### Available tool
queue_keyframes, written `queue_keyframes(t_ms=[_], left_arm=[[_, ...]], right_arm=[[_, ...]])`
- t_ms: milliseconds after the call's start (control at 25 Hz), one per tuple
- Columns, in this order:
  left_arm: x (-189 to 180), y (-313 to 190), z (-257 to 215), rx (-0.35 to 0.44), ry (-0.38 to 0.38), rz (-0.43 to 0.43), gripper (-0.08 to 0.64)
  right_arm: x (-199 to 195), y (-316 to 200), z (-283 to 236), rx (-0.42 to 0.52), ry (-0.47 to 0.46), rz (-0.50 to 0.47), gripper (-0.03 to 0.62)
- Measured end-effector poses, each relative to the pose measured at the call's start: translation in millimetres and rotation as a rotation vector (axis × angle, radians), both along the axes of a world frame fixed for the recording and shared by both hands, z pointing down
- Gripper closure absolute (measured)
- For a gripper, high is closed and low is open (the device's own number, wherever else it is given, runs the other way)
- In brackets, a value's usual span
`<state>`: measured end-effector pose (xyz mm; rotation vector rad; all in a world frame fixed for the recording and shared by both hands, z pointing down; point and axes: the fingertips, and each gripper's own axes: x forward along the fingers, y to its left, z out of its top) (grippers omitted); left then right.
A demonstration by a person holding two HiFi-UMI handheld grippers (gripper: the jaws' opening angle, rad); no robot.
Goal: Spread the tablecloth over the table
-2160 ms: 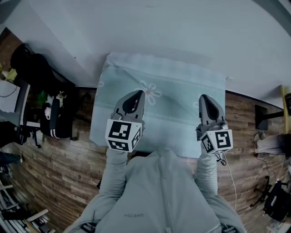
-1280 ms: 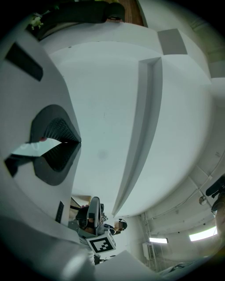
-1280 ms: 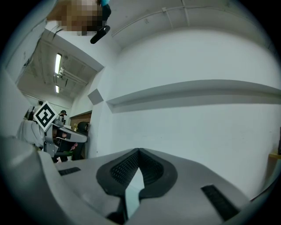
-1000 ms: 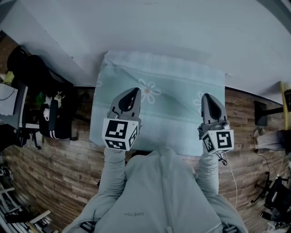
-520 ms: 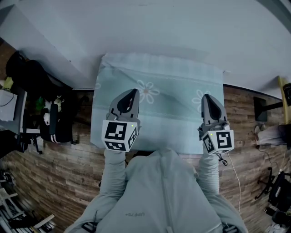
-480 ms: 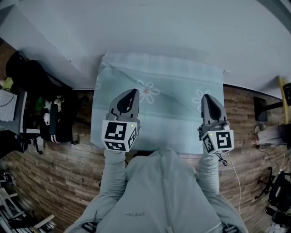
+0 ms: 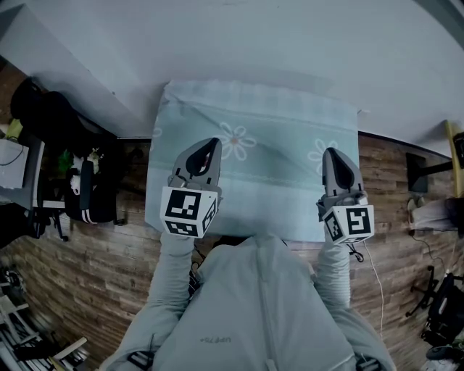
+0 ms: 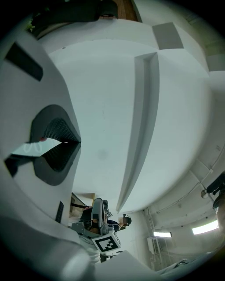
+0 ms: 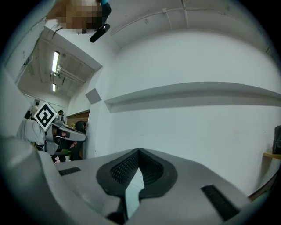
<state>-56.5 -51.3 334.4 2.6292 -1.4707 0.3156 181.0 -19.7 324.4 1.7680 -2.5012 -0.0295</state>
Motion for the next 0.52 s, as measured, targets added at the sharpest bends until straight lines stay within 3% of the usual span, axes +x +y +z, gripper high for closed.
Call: queue_keyframes(t_ms=[520], left_arm=[[-1.3, -5.9, -2.0, -0.012, 0.005, 0.03, 0.535]], right_arm=[[6.9, 0.3, -1.7, 0.008, 0.001, -0.012, 0.571]])
